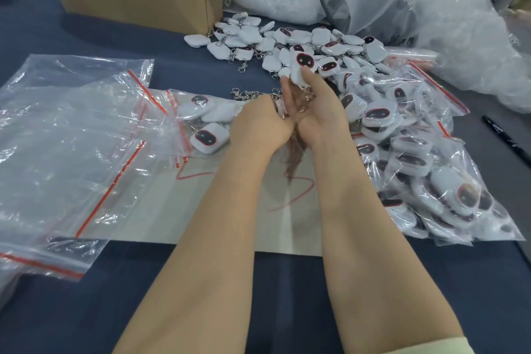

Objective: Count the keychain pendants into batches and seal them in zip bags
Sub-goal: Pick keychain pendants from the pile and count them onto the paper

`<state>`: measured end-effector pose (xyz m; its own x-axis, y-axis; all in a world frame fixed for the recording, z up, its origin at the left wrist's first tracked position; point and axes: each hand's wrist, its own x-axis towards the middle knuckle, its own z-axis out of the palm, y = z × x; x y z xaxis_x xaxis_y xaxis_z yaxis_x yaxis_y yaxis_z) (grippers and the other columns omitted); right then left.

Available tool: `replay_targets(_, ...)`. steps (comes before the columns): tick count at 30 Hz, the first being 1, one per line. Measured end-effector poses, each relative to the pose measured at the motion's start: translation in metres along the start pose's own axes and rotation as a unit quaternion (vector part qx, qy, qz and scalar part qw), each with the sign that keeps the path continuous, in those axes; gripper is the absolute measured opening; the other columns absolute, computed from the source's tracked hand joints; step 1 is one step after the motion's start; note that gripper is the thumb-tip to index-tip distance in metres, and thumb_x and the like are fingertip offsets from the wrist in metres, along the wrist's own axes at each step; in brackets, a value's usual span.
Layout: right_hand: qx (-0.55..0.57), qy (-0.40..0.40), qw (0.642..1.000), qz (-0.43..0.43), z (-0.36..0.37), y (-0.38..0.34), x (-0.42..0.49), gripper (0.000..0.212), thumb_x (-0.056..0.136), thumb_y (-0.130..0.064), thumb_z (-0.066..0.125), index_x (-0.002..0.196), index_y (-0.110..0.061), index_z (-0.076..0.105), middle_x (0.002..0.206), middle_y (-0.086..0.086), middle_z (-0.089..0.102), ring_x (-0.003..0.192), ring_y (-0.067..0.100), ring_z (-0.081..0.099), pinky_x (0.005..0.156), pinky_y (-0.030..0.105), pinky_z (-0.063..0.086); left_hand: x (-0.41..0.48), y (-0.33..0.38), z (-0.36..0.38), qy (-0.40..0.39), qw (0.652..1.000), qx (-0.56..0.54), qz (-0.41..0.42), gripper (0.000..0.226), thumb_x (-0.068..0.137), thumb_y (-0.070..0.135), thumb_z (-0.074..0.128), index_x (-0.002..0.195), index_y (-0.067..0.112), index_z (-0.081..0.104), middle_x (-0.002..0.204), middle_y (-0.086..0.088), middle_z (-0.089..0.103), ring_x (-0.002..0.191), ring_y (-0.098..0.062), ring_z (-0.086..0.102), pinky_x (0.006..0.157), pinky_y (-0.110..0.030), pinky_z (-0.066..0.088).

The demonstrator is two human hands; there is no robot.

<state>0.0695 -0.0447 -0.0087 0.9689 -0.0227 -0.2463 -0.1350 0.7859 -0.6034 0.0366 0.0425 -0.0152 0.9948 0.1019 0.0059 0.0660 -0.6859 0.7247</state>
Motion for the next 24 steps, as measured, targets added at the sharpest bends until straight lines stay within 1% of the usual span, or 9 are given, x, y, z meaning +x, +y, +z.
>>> replay_targets(1,-0.024,0.006,1.000,-0.005,-0.001,0.002,0.001,0.002,0.092,-0.001,0.058,0.093,0.001,0.058,0.083,0.016,0.065,0.061,0.020,0.068,0.066,0.029,0.060,0.000,0.000,-0.001,-0.002,1.000,-0.003,-0.001,0.023,0.087,0.028,0.056,0.105,0.014,0.056,0.102,-0.005,0.062,0.101,-0.027,0.058,0.077,-0.030,0.041)
replay_targets(3,-0.067,0.011,0.997,-0.025,-0.003,0.005,0.004,0.012,0.094,-0.002,0.055,0.105,0.001,0.054,0.091,0.017,0.065,0.063,0.019,0.071,0.058,0.024,0.059,0.000,0.000,-0.001,-0.001,1.000,-0.007,0.000,0.023,0.088,0.029,0.054,0.105,0.014,0.057,0.103,-0.005,0.064,0.101,-0.028,0.058,0.077,-0.030,0.042)
replay_targets(6,-0.100,0.006,0.994,-0.053,-0.006,0.007,0.008,0.022,0.096,-0.012,0.055,0.114,0.001,0.056,0.090,0.012,0.066,0.062,0.013,0.069,0.062,0.023,0.057,-0.001,0.000,-0.001,0.007,1.000,-0.010,0.000,0.022,0.090,0.032,0.052,0.102,0.014,0.059,0.105,-0.007,0.065,0.101,-0.029,0.058,0.079,-0.030,0.043)
replay_targets(8,-0.130,0.000,0.989,-0.072,-0.007,0.008,0.009,0.013,0.096,-0.016,0.057,0.104,-0.006,0.060,0.086,0.008,0.067,0.064,0.012,0.068,0.067,0.024,0.058,-0.001,0.000,-0.001,0.006,1.000,-0.012,-0.002,0.021,0.090,0.032,0.052,0.100,0.015,0.058,0.105,-0.007,0.066,0.101,-0.029,0.059,0.081,-0.031,0.044)
replay_targets(10,-0.165,-0.005,0.982,-0.089,-0.006,0.009,0.008,0.006,0.095,-0.015,0.058,0.094,-0.009,0.060,0.085,0.008,0.065,0.066,0.012,0.067,0.068,0.023,0.058,-0.001,0.000,-0.002,-0.002,1.000,-0.012,-0.005,0.021,0.089,0.031,0.053,0.102,0.015,0.057,0.106,-0.006,0.066,0.101,-0.028,0.059,0.082,-0.033,0.046)
replay_targets(14,-0.237,0.004,0.965,-0.115,-0.004,0.008,0.004,0.007,0.095,-0.012,0.058,0.088,-0.013,0.059,0.082,0.006,0.063,0.066,0.012,0.063,0.064,0.021,0.055,-0.001,0.000,-0.002,-0.008,1.000,-0.013,-0.006,0.019,0.088,0.027,0.054,0.103,0.016,0.056,0.107,-0.005,0.065,0.101,-0.028,0.058,0.081,-0.031,0.044)
replay_targets(17,-0.272,0.018,0.953,-0.132,-0.002,0.009,0.003,0.010,0.094,-0.011,0.056,0.084,-0.013,0.058,0.076,0.004,0.062,0.061,0.010,0.060,0.058,0.018,0.051,-0.001,0.000,-0.002,-0.010,1.000,-0.012,-0.010,0.025,0.088,0.027,0.054,0.110,0.015,0.056,0.111,-0.006,0.063,0.105,-0.028,0.057,0.086,-0.033,0.045)
replay_targets(21,-0.269,0.034,0.953,-0.138,-0.002,0.012,0.004,0.011,0.096,-0.012,0.053,0.087,-0.013,0.058,0.079,0.003,0.063,0.061,0.010,0.060,0.057,0.019,0.050,0.000,-0.001,-0.002,-0.008,1.000,-0.014,-0.015,0.026,0.089,0.027,0.053,0.111,0.014,0.055,0.111,-0.007,0.063,0.105,-0.029,0.057,0.085,-0.033,0.045)
replay_targets(24,-0.205,0.031,0.971,-0.119,-0.003,0.011,0.006,0.018,0.101,-0.014,0.046,0.088,-0.012,0.058,0.086,0.007,0.065,0.061,0.011,0.059,0.059,0.021,0.051,0.002,-0.001,-0.001,-0.003,1.000,-0.004,-0.012,0.026,0.089,0.029,0.054,0.110,0.015,0.056,0.112,-0.007,0.063,0.105,-0.028,0.057,0.079,-0.030,0.041)
